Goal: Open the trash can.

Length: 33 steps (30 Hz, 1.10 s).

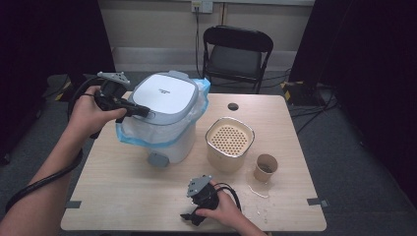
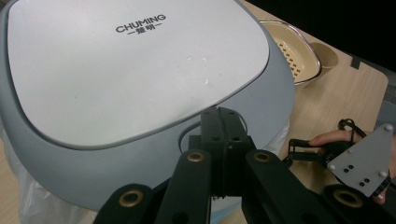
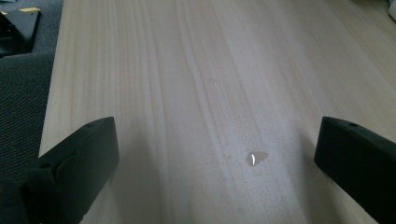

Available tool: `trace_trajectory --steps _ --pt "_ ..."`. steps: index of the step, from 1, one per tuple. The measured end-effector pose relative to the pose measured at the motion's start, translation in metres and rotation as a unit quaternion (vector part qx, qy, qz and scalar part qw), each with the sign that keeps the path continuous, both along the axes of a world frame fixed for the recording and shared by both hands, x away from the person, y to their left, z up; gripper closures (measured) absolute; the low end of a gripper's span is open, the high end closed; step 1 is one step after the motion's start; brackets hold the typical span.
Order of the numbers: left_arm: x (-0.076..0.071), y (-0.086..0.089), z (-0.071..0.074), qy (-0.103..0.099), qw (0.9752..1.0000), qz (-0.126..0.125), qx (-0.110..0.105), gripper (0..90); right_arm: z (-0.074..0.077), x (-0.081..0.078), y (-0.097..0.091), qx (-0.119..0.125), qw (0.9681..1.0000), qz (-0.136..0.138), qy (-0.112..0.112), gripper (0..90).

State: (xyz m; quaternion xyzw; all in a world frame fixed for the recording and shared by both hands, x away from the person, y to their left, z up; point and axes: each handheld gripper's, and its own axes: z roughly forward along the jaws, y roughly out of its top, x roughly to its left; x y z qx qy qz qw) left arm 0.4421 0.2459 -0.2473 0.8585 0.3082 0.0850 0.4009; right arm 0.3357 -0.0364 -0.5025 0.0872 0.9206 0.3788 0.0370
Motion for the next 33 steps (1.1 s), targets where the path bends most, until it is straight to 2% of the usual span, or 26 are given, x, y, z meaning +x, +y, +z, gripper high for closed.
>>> trace_trajectory --steps 10,13,17,28,30,31,33 --pt "-0.001 0.001 -0.001 -0.001 1.0000 -0.001 -0.002 90.0 0.000 0.000 0.000 -0.001 1.0000 0.000 -0.001 0.0" --pt "-0.001 0.001 0.000 -0.008 0.9999 -0.003 0.009 90.0 0.000 0.000 0.000 0.000 1.0000 -0.001 0.001 0.0" --pt "-0.002 0.003 0.000 -0.016 0.9998 -0.006 0.004 90.0 0.000 0.000 0.000 0.000 1.0000 -0.001 0.000 0.0" --pt "-0.011 0.008 0.004 -0.012 0.9994 -0.017 -0.026 80.0 0.000 0.000 0.000 -0.001 1.0000 -0.001 0.000 0.0" --pt "-0.013 0.009 0.005 -0.010 0.9994 -0.016 -0.028 76.8 0.000 0.000 0.000 -0.001 1.0000 -0.001 0.001 0.0" --pt "-0.014 0.010 0.005 -0.013 0.9995 -0.018 -0.021 75.3 0.000 0.000 0.000 -0.002 1.0000 -0.002 0.002 0.0" --pt "-0.017 0.011 0.003 -0.011 0.9996 -0.015 -0.020 71.9 0.000 0.000 0.000 -0.001 1.0000 -0.001 -0.001 0.0"
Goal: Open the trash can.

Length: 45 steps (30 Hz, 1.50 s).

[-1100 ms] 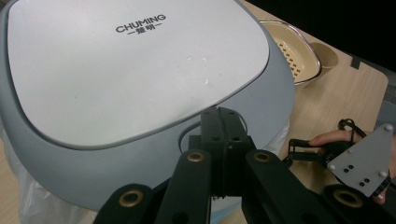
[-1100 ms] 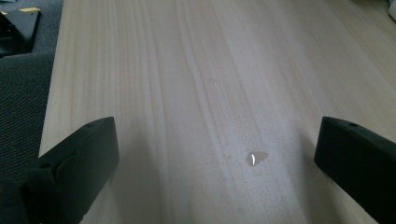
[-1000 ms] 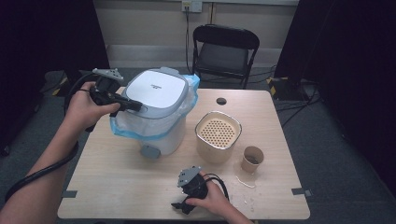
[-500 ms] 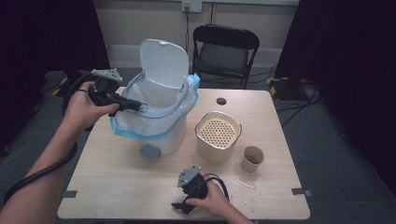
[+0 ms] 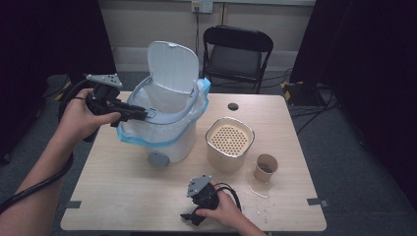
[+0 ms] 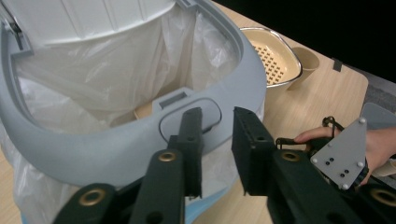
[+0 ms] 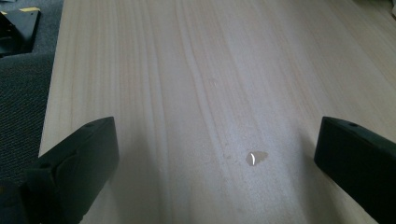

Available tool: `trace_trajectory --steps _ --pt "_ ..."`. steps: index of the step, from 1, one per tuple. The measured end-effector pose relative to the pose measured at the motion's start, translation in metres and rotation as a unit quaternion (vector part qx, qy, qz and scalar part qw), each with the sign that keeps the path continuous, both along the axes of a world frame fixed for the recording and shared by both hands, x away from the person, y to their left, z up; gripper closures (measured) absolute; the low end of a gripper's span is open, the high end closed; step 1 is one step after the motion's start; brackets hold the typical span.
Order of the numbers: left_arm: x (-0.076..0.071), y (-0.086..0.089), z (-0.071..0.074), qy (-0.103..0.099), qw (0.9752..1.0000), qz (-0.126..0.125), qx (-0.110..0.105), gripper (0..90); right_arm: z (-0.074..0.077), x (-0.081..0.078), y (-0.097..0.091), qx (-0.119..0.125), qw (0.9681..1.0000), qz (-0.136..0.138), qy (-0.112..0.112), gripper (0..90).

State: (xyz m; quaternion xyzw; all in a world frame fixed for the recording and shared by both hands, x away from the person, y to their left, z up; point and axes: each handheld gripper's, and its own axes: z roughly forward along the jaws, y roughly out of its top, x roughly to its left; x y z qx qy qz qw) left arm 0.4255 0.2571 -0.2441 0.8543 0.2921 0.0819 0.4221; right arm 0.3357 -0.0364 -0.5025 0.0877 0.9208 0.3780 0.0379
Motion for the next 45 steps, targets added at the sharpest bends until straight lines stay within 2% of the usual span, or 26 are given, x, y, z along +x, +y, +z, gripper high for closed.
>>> trace_trajectory --steps 8,14,18,21,25,29,32,36,41,45 --pt "-0.011 0.006 -0.010 0.005 0.9999 0.002 -0.013 56.5 0.000 0.001 0.000 0.002 1.0000 0.005 0.001 0.0" --pt "-0.018 0.008 -0.016 0.008 0.9999 0.003 -0.007 45.3 0.000 0.002 0.000 0.002 1.0000 0.009 0.002 0.0" --pt "-0.022 0.008 -0.020 0.014 0.9998 0.006 -0.014 37.4 0.000 0.002 0.000 0.003 0.9999 0.010 0.002 0.0" --pt "-0.026 0.009 -0.023 0.012 0.9999 0.005 -0.009 32.6 0.000 0.002 0.000 0.003 0.9999 0.010 0.002 0.0" --pt "-0.032 0.009 -0.031 0.011 0.9998 0.001 -0.015 26.7 0.000 0.002 0.000 0.003 0.9999 0.010 0.001 0.0" --pt "-0.034 0.009 -0.041 0.015 0.9997 -0.001 -0.017 23.0 0.000 0.002 0.000 0.003 0.9999 0.010 0.001 0.0" --pt "-0.037 0.009 -0.050 0.020 0.9994 -0.006 -0.027 21.3 0.000 0.002 0.000 0.004 0.9999 0.012 0.000 0.0" --pt "-0.037 0.010 -0.059 0.019 0.9994 -0.015 -0.027 19.4 0.000 0.003 0.000 0.004 0.9999 0.016 -0.003 0.0" --pt "-0.040 0.008 -0.069 0.029 0.9990 -0.010 -0.031 19.0 0.000 0.004 0.000 0.005 0.9998 0.020 -0.004 0.0" --pt "-0.043 0.006 -0.079 0.033 0.9988 -0.020 -0.029 19.1 0.000 0.003 0.000 0.005 0.9998 0.019 -0.004 0.0"
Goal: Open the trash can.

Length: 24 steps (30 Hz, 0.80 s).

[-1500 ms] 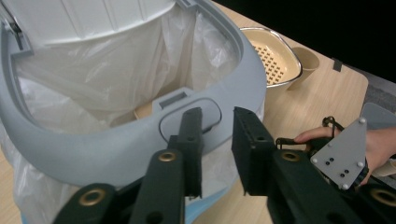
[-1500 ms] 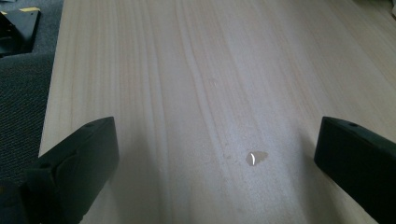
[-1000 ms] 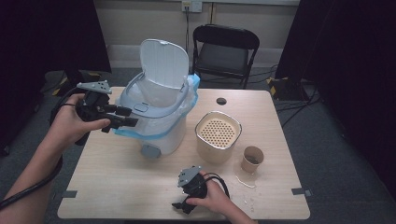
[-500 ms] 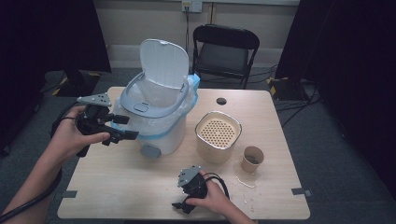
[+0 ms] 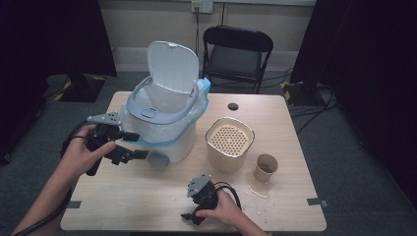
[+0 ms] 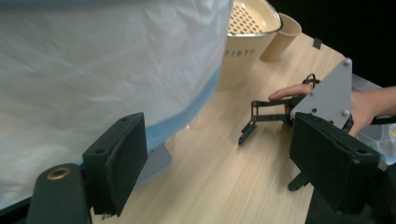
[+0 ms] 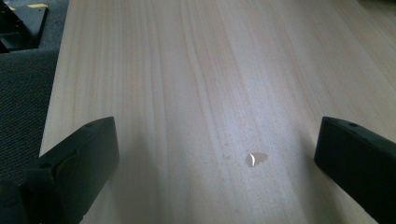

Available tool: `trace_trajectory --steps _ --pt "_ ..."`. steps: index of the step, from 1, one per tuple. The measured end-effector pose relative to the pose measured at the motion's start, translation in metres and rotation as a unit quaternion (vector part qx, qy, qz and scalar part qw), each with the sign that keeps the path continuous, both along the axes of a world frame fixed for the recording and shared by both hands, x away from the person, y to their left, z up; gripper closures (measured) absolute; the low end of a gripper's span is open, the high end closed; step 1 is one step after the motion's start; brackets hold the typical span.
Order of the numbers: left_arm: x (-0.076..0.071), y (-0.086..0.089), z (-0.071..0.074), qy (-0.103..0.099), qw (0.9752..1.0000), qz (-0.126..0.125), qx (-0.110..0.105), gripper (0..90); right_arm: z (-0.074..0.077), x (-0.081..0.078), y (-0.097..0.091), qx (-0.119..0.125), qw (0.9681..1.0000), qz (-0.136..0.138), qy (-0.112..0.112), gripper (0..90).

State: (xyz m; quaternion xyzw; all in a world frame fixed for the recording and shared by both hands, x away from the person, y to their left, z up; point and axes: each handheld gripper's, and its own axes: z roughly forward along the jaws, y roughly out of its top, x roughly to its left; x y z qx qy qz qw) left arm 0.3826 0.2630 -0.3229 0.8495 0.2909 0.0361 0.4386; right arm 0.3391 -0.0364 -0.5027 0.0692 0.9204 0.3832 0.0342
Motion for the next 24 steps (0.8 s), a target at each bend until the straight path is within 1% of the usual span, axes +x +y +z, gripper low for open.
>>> trace_trajectory --steps 3,4,5,6,10,13,15,16,18,19,20,21,23,24 --pt "-0.001 -0.001 -0.011 0.006 1.0000 0.001 0.003 19.5 0.000 0.000 0.000 -0.001 1.0000 0.000 0.001 0.0" --pt "-0.001 0.000 -0.016 0.011 0.9999 0.000 0.003 19.9 0.000 0.000 0.000 -0.001 1.0000 0.000 0.001 0.0" --pt "-0.001 0.000 -0.020 0.011 0.9999 -0.002 0.002 19.9 0.000 0.000 0.000 -0.001 1.0000 -0.001 0.002 0.0" --pt "-0.001 0.001 -0.022 0.010 0.9999 -0.001 0.007 19.9 0.000 0.000 0.000 0.000 1.0000 0.000 0.003 0.0" --pt "-0.002 0.002 -0.033 0.017 0.9999 0.002 -0.001 20.0 0.000 0.000 0.000 0.000 1.0000 0.001 0.005 0.0" --pt "-0.003 0.002 -0.039 0.015 0.9999 0.001 -0.001 20.1 0.000 0.000 0.000 0.001 1.0000 0.001 0.005 0.0" --pt "-0.004 0.002 -0.043 0.016 0.9998 -0.001 -0.008 20.1 0.000 -0.001 -0.001 0.001 1.0000 0.002 0.006 0.6" --pt "-0.005 0.002 -0.045 0.015 0.9999 -0.003 -0.007 20.1 0.001 -0.001 -0.001 -0.001 1.0000 0.004 0.006 1.9" --pt "-0.006 0.002 -0.049 0.017 0.9998 -0.003 -0.007 20.1 0.002 -0.002 -0.001 0.000 1.0000 0.007 0.007 7.9" --pt "-0.006 0.002 -0.051 0.020 0.9998 -0.004 -0.006 20.1 0.003 -0.002 -0.001 0.004 0.9999 0.009 0.008 13.3" --pt "-0.007 0.002 -0.055 0.021 0.9998 -0.004 -0.007 20.1 0.004 -0.002 -0.001 0.006 0.9999 0.010 0.008 15.8" --pt "-0.007 0.001 -0.057 0.022 0.9997 -0.003 -0.007 19.8 0.005 -0.001 -0.001 0.006 0.9998 0.011 0.013 13.7" --pt "-0.008 0.000 -0.064 0.024 0.9997 -0.004 -0.008 19.8 0.005 -0.001 -0.002 0.005 0.9998 0.012 0.016 14.7" --pt "-0.008 0.000 -0.067 0.024 0.9997 -0.007 -0.007 19.8 0.006 -0.001 -0.003 0.003 0.9998 0.013 0.013 13.8"
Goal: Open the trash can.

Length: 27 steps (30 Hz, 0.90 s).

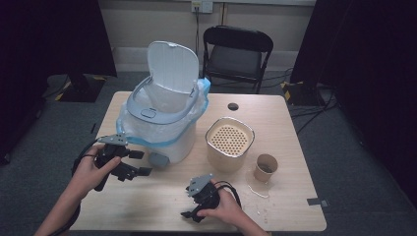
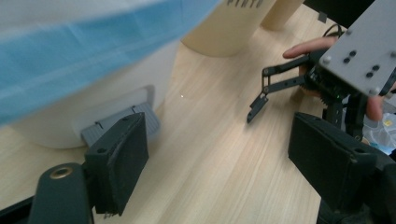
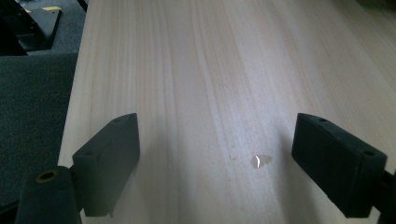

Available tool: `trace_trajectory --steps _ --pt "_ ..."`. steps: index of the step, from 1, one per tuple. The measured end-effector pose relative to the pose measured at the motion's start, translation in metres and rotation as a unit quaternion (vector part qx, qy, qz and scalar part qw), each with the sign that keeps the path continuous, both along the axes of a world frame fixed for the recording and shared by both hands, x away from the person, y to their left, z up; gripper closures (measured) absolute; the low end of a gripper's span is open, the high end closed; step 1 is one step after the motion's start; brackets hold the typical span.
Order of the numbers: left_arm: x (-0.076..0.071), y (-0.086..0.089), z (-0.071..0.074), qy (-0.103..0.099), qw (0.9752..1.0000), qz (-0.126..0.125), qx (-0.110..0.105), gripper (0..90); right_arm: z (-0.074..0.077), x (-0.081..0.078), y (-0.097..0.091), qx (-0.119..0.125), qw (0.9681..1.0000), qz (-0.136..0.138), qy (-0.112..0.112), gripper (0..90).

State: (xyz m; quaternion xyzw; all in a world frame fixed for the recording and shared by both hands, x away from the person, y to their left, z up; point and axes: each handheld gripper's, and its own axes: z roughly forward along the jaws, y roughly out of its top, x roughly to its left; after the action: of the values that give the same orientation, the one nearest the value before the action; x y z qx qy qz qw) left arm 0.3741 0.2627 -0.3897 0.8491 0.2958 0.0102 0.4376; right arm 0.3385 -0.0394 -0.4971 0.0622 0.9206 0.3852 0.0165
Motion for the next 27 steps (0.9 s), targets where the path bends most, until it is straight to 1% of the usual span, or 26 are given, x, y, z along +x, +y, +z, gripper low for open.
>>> trace_trajectory --steps 1,3,4,8,11,12,15,19,24,27 --pt "-0.001 -0.001 -0.004 0.002 1.0000 -0.001 0.001 19.9 0.000 0.000 -0.001 -0.001 1.0000 0.000 0.002 14.4" --pt "-0.002 -0.003 -0.010 0.005 1.0000 -0.004 0.003 19.9 0.001 0.001 -0.003 -0.003 1.0000 0.002 -0.003 14.2" --pt "-0.003 -0.004 -0.015 0.008 0.9999 -0.006 0.004 19.8 0.002 0.001 -0.004 -0.003 1.0000 -0.003 -0.001 14.1" --pt "-0.004 -0.007 -0.029 0.015 0.9998 -0.010 0.012 19.8 0.007 0.003 -0.008 0.003 0.9999 -0.010 -0.002 14.3" --pt "-0.004 -0.010 -0.037 0.020 0.9996 -0.012 0.013 19.8 0.011 0.005 -0.013 0.008 0.9999 -0.012 -0.003 14.3" --pt "-0.004 -0.011 -0.041 0.018 0.9996 -0.016 0.013 19.8 0.012 0.006 -0.015 0.009 0.9998 -0.016 -0.003 14.3" --pt "-0.005 -0.015 -0.048 0.021 0.9995 -0.018 0.015 19.8 0.016 0.009 -0.024 0.017 0.9995 -0.026 0.001 14.5" --pt "-0.005 -0.019 -0.058 0.026 0.9991 -0.027 0.021 19.8 0.018 0.011 -0.035 0.018 0.9991 -0.037 0.001 14.6" --pt "-0.005 -0.024 -0.067 0.020 0.9990 -0.033 0.022 19.8 0.022 0.013 -0.048 0.021 0.9984 -0.052 0.001 14.6" --pt "-0.005 -0.027 -0.071 0.022 0.9989 -0.035 0.023 19.9 0.025 0.015 -0.057 0.027 0.9979 -0.059 0.000 14.6"
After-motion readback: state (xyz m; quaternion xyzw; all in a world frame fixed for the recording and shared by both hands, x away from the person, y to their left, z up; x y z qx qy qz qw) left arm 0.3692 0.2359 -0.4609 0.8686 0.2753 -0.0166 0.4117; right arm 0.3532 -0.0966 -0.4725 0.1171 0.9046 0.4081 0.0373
